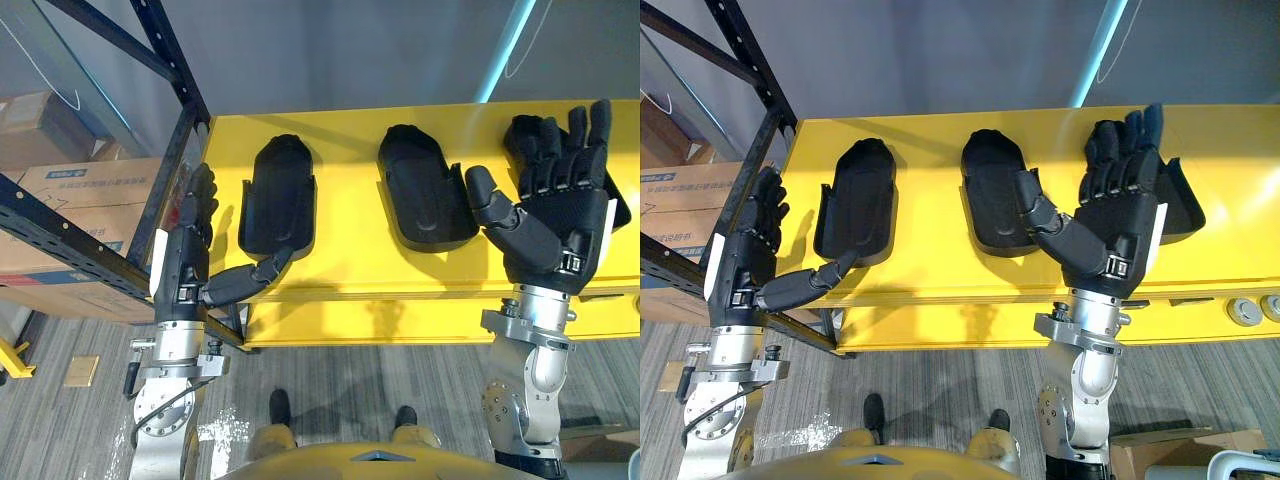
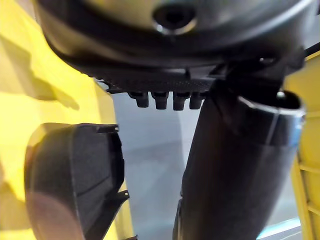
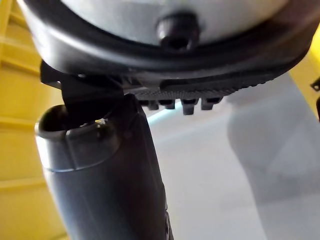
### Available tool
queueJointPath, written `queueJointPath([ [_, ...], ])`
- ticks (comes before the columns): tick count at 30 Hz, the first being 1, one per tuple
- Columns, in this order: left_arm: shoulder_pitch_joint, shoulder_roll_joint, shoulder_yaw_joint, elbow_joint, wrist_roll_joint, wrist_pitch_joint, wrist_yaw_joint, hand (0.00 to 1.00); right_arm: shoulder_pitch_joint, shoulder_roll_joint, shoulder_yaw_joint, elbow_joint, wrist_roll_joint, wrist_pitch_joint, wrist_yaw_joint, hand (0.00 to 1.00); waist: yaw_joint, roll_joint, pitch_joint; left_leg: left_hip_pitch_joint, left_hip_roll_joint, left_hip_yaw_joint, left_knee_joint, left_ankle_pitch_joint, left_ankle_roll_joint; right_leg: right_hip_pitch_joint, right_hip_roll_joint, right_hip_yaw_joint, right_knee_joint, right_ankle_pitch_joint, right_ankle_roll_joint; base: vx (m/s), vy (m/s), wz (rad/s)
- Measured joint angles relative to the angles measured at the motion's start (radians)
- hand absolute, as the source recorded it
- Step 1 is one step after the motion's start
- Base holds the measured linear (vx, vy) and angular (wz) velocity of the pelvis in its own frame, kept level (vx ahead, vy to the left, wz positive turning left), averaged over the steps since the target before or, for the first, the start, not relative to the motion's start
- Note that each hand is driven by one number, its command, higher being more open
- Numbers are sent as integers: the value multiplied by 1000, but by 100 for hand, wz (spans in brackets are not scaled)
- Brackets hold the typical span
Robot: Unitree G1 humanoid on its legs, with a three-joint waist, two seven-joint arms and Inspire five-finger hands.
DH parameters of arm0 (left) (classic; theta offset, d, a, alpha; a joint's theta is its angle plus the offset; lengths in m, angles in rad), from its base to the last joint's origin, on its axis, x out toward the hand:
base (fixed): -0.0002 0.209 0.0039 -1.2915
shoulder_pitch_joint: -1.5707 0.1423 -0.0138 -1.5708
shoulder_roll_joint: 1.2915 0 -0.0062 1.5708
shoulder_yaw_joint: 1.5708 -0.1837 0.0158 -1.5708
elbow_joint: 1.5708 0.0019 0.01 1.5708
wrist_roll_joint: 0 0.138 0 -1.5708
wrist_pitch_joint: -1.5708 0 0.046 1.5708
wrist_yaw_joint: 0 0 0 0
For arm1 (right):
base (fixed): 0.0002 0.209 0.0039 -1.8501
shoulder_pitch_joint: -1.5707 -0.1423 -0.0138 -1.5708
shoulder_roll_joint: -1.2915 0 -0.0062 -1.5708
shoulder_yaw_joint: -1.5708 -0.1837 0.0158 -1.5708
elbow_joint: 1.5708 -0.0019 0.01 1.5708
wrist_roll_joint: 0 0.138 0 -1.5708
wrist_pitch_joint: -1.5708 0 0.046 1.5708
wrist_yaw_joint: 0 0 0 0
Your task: Walk over and take three plastic housings, then place them on the shelf
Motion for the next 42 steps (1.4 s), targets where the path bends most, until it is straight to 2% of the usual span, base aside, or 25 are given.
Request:
queueJointPath([
  [6, -12, 8, -5, 38, 9, 35, 20, 100, -12, -11, 4, 0, -2, 44, -2, 100, -10, 7, 23, -2, 0, 1, 0, 0, 0, -4, 0, 2, 4, -3, -4, -6, 0, -1],
  [10, -49, 13, -14, 81, 6, 39, 108, 100, -9, -31, 3, 2, -2, 44, -11, 100, -11, 15, 45, -3, 2, 9, -1, 1, 0, -20, 0, 15, 20, -10, -14, -37, -1, -6],
  [19, -151, 19, -14, 139, 41, 43, 211, 100, -5, -31, -3, 38, -4, 45, -20, 100, -18, 14, 53, -1, 3, 36, 0, 0, 0, -49, -1, 46, 41, -10, -13, -7, -2, -8],
  [27, -176, 23, 3, 268, 39, 51, 224, 100, 0, -31, -36, 38, -10, 46, 12, 100, -38, 14, 70, 17, 4, 68, 0, -2, 0, -63, -1, 82, 56, -10, -13, -19, 2, -11],
  [42, -232, 53, 4, 355, 18, 51, 221, 100, 9, -40, -58, 40, -9, 69, 57, 100, -59, 26, 72, 33, 3, 89, 0, -2, 1, -66, -1, 104, 62, -9, -11, -6, 3, -4],
])
